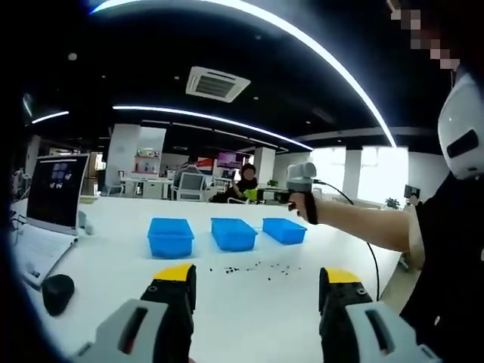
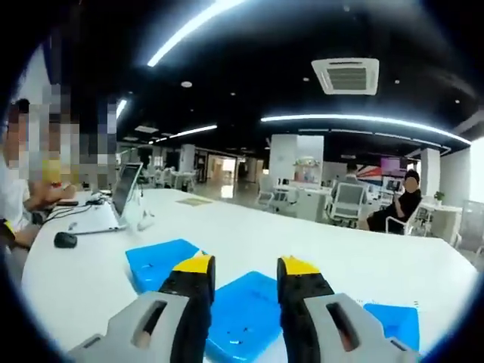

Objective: Pick up the resistors one by one and place each resistor into its matching bin, sorting the parts by color and model until every resistor is separated into the correct bin for its type

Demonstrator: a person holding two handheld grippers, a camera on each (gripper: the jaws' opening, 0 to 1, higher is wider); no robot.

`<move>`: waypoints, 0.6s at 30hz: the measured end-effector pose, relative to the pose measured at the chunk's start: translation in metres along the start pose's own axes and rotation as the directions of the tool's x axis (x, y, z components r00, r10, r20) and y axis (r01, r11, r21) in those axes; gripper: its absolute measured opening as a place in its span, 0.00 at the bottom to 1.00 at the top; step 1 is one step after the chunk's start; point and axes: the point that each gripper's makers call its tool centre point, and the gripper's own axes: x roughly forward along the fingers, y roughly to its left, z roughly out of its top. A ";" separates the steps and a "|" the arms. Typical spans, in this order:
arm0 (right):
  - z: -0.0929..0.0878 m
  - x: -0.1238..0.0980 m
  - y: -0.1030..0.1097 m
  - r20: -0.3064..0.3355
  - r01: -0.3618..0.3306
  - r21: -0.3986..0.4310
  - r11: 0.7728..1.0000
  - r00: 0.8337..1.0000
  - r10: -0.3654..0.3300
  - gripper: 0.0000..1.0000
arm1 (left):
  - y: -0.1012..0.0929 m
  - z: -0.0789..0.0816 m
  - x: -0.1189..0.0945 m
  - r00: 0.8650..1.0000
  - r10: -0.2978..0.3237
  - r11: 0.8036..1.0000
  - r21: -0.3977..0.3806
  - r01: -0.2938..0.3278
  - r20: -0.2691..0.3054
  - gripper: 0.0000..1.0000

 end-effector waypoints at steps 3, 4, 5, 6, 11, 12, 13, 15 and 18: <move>0.005 -0.024 0.005 0.019 -0.022 0.021 1.000 1.000 0.022 0.35 | 0.000 0.001 0.001 1.000 -0.007 1.000 0.000 0.007 0.004 0.67; 0.007 -0.034 0.006 0.025 -0.026 0.024 0.999 0.999 0.026 0.36 | -0.001 0.002 0.002 1.000 -0.014 1.000 -0.007 0.014 0.009 0.67; 0.010 -0.044 0.008 0.035 -0.031 0.026 0.999 0.999 0.030 0.36 | -0.002 0.003 0.002 1.000 -0.018 1.000 -0.007 0.019 0.012 0.67; 0.013 -0.055 0.010 0.047 -0.035 0.023 0.999 0.998 0.034 0.36 | -0.003 0.003 0.003 1.000 -0.021 1.000 -0.004 0.022 0.013 0.67; 0.034 -0.113 0.011 0.147 0.001 0.045 0.999 0.989 -0.008 0.36 | -0.004 0.002 0.007 0.999 -0.030 1.000 -0.002 0.030 0.011 0.67; 0.034 -0.125 0.010 0.154 0.013 0.047 0.999 0.988 -0.020 0.36 | -0.004 0.003 0.008 0.999 -0.032 0.999 -0.001 0.032 0.012 0.67; 0.035 -0.139 0.010 0.166 0.020 0.056 0.998 0.986 -0.029 0.36 | -0.004 0.003 0.009 0.999 -0.033 0.999 0.000 0.033 0.011 0.67; 0.035 -0.167 0.013 0.189 0.032 0.068 0.997 0.981 -0.044 0.36 | -0.004 0.003 0.011 0.999 -0.037 0.999 0.003 0.037 0.012 0.67; 0.030 -0.197 0.022 0.196 0.030 0.088 0.996 0.980 -0.047 0.37 | -0.005 0.004 0.013 0.999 -0.045 0.999 0.000 0.045 0.013 0.67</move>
